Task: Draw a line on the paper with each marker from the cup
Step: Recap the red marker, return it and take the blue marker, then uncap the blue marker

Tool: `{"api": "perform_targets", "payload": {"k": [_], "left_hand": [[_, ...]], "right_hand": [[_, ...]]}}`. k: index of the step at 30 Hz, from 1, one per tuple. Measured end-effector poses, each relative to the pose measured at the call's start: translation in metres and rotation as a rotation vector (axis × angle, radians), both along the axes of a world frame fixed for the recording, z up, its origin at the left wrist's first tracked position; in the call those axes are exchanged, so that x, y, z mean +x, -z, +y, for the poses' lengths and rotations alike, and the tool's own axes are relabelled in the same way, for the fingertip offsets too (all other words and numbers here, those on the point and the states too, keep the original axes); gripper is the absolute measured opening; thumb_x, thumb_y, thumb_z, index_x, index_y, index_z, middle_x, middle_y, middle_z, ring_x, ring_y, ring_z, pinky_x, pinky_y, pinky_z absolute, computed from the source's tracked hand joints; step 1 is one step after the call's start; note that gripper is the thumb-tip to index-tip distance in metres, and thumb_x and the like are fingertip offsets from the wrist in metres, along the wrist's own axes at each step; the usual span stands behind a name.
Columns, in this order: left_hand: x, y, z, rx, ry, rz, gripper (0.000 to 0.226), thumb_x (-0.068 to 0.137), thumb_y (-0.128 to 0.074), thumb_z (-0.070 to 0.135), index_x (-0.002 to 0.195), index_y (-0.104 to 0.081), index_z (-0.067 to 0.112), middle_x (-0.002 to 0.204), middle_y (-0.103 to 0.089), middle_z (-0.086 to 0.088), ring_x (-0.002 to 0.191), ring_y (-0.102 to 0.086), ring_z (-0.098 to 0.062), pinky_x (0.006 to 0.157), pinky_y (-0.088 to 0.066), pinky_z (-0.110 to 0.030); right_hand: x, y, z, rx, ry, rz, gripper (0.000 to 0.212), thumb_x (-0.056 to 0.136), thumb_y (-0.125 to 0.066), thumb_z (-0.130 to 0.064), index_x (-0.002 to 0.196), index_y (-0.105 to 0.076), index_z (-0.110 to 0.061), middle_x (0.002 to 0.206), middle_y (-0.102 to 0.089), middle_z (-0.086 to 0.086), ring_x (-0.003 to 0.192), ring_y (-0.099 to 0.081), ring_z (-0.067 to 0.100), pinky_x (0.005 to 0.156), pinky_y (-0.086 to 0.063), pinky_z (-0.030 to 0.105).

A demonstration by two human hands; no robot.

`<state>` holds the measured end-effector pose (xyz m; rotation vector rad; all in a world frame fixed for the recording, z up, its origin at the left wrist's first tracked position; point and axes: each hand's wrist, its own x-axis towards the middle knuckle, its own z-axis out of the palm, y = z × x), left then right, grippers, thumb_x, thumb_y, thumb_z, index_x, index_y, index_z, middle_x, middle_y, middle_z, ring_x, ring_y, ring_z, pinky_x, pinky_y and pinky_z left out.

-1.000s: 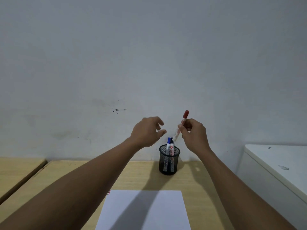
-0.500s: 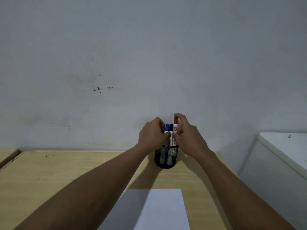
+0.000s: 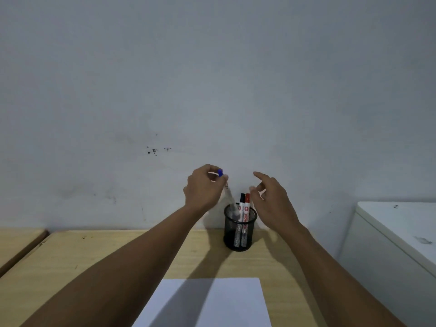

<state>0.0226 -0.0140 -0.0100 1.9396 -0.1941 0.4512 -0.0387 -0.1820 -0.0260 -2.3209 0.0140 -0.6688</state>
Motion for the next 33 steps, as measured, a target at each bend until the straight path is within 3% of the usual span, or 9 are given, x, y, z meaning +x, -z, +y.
{"api": "perform_targets", "payload": {"k": [3, 5, 6, 9, 12, 18, 23, 29, 33], "left_hand": [[-0.029, -0.037, 0.025, -0.378, -0.019, 0.037, 0.016, 0.079, -0.078, 0.032, 0.090, -0.072, 0.022, 0.082, -0.072, 0.006, 0.075, -0.062, -0.016, 0.067, -0.049, -0.030], [-0.055, -0.057, 0.040, -0.595, 0.024, 0.104, 0.018, 0.081, -0.078, 0.027, 0.094, -0.072, 0.016, 0.087, -0.071, 0.001, 0.077, -0.059, -0.018, 0.062, -0.042, -0.026], [-0.069, -0.064, 0.047, -0.643, 0.050, 0.144, 0.020, 0.082, -0.077, 0.028, 0.097, -0.072, 0.015, 0.093, -0.071, 0.000, 0.080, -0.059, -0.017, 0.062, -0.041, -0.025], [-0.112, -0.072, 0.062, -0.670, 0.142, 0.194, 0.023, 0.086, -0.073, 0.033, 0.101, -0.073, 0.015, 0.099, -0.076, 0.003, 0.087, -0.063, -0.013, 0.067, -0.040, -0.027], [-0.148, -0.063, 0.074, -0.652, 0.196, 0.177, 0.024, 0.086, -0.072, 0.037, 0.100, -0.075, 0.017, 0.093, -0.078, 0.006, 0.093, -0.065, -0.014, 0.071, -0.042, -0.031], [-0.189, -0.032, 0.100, -0.742, 0.172, 0.274, 0.017, 0.082, -0.077, 0.034, 0.093, -0.078, 0.021, 0.100, -0.074, 0.005, 0.082, -0.057, -0.012, 0.074, -0.039, -0.032], [-0.205, -0.013, 0.114, -0.811, 0.132, 0.277, 0.023, 0.081, -0.078, 0.034, 0.098, -0.077, 0.019, 0.088, -0.073, 0.013, 0.080, -0.050, -0.014, 0.074, -0.037, -0.031], [-0.198, -0.003, 0.133, -0.791, 0.021, 0.360, 0.025, 0.080, -0.077, 0.042, 0.087, -0.078, 0.018, 0.081, -0.075, 0.015, 0.079, -0.052, -0.013, 0.070, -0.039, -0.031], [-0.181, 0.017, 0.159, -0.590, -0.016, 0.217, 0.017, 0.081, -0.079, 0.028, 0.091, -0.077, 0.015, 0.089, -0.076, 0.004, 0.080, -0.062, -0.014, 0.071, -0.047, -0.027]], "right_hand": [[-0.029, -0.023, 0.023, 0.345, 0.016, -0.034, 0.023, 0.098, -0.060, -0.037, 0.105, -0.064, -0.015, 0.079, -0.064, -0.003, 0.063, -0.064, 0.001, 0.059, -0.049, 0.013], [-0.046, -0.032, 0.040, 0.546, -0.023, 0.035, 0.036, 0.093, -0.066, -0.042, 0.086, -0.066, -0.006, 0.069, -0.065, 0.001, 0.060, -0.062, 0.015, 0.061, -0.052, 0.027], [-0.056, -0.035, 0.050, 0.660, -0.080, 0.098, 0.039, 0.091, -0.069, -0.043, 0.084, -0.066, -0.005, 0.068, -0.064, 0.003, 0.060, -0.059, 0.018, 0.059, -0.051, 0.033], [-0.082, -0.044, 0.082, 1.011, -0.314, 0.239, 0.041, 0.083, -0.078, -0.043, 0.100, -0.069, -0.006, 0.083, -0.063, 0.008, 0.065, -0.058, 0.019, 0.055, -0.047, 0.030], [-0.099, -0.050, 0.108, 1.245, -0.452, 0.215, 0.038, 0.077, -0.082, -0.042, 0.104, -0.074, -0.016, 0.090, -0.066, 0.006, 0.071, -0.061, 0.018, 0.059, -0.050, 0.031], [-0.132, -0.043, 0.141, 1.335, -0.486, 0.161, 0.014, 0.090, -0.073, -0.023, 0.094, -0.071, -0.009, 0.077, -0.067, 0.003, 0.063, -0.061, 0.012, 0.056, -0.051, 0.024], [-0.151, -0.030, 0.160, 1.480, -0.549, 0.097, 0.005, 0.091, -0.067, 0.001, 0.086, -0.069, 0.002, 0.074, -0.070, 0.009, 0.061, -0.065, 0.016, 0.064, -0.060, 0.022], [-0.156, -0.014, 0.166, 1.266, -0.566, 0.021, 0.013, 0.087, -0.068, 0.010, 0.098, -0.071, 0.004, 0.080, -0.076, 0.013, 0.068, -0.071, 0.019, 0.077, -0.062, 0.026], [-0.149, -0.001, 0.159, 1.206, -0.539, 0.019, 0.015, 0.084, -0.070, 0.011, 0.097, -0.071, 0.003, 0.079, -0.075, 0.011, 0.070, -0.071, 0.018, 0.075, -0.062, 0.028]]}}
